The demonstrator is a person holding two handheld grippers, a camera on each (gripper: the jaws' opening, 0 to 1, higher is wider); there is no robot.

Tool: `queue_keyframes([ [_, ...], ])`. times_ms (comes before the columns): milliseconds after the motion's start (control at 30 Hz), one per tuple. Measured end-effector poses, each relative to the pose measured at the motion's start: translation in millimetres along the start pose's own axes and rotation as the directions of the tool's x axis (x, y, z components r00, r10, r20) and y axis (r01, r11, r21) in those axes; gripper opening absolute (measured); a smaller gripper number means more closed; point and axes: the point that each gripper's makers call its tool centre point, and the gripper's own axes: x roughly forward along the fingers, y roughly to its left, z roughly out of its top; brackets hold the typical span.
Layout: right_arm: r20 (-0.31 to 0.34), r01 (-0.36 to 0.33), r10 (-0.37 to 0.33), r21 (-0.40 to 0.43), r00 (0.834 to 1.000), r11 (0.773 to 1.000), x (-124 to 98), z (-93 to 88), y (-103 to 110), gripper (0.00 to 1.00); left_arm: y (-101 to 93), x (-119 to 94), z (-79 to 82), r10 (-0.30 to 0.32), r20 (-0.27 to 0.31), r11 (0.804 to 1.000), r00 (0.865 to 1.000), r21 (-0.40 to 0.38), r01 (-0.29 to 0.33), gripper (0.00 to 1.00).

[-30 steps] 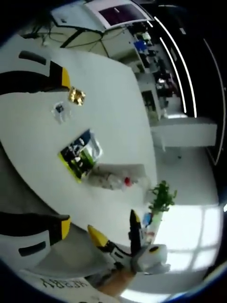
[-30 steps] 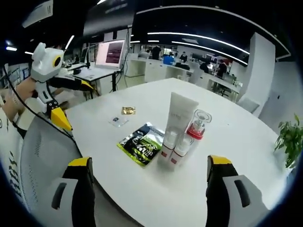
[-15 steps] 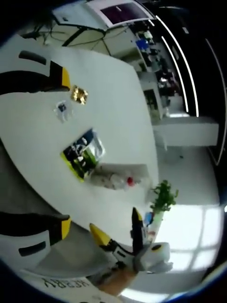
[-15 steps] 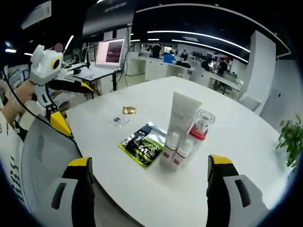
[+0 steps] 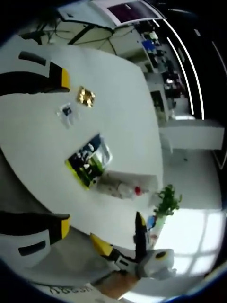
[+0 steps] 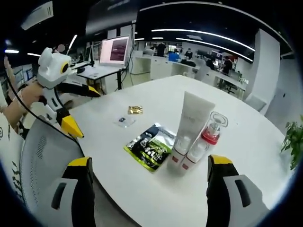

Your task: Arrange the skincare products in the storage area until every visible bottle or jar stands upright without overlapping.

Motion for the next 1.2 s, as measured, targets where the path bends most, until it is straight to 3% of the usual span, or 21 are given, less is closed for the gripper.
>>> queue_keyframes([
  [267, -0.006, -0.037, 0.037, -0.003, 0.999, 0.999, 10, 4.5, 11, 1.0, 9.4, 7, -9.5, -0.021, -0.026, 0.999, 0.999, -0.026, 0.021, 0.92],
  [400, -0.009, -0.051, 0.051, -0.009, 0.999, 0.999, 16, 7.8, 16, 1.0, 3.2, 14, -15.1, -0.029, -0.054, 0.999, 0.998, -0.027, 0.028, 0.88],
  [567, -0.014, -0.071, 0.071, -0.013, 0.997, 0.997, 24, 10.4, 23, 1.0, 4.7, 20, -15.1, -0.065, -0.041, 0.996, 0.997, -0.057, 0.063, 0.76],
  [933, -0.048, -0.124, 0.122, -0.036, 0.991, 0.992, 42, 10.2, 39, 1.0, 29.9, 38, -30.7, -0.077, -0.078, 0.995, 0.994, -0.065, 0.072, 0.56],
  [1000, -0.042, -0.13, 0.128, -0.051, 0.991, 0.99, 47, 14.1, 42, 1.0, 43.5, 43, -34.8, -0.077, -0.081, 0.994, 0.994, -0.077, 0.071, 0.55],
  [1200, -0.061, -0.17, 0.167, -0.055, 0.984, 0.984, 62, 14.6, 49, 1.0, 51.7, 50, -41.7, -0.076, -0.092, 0.993, 0.993, -0.102, 0.066, 0.47],
])
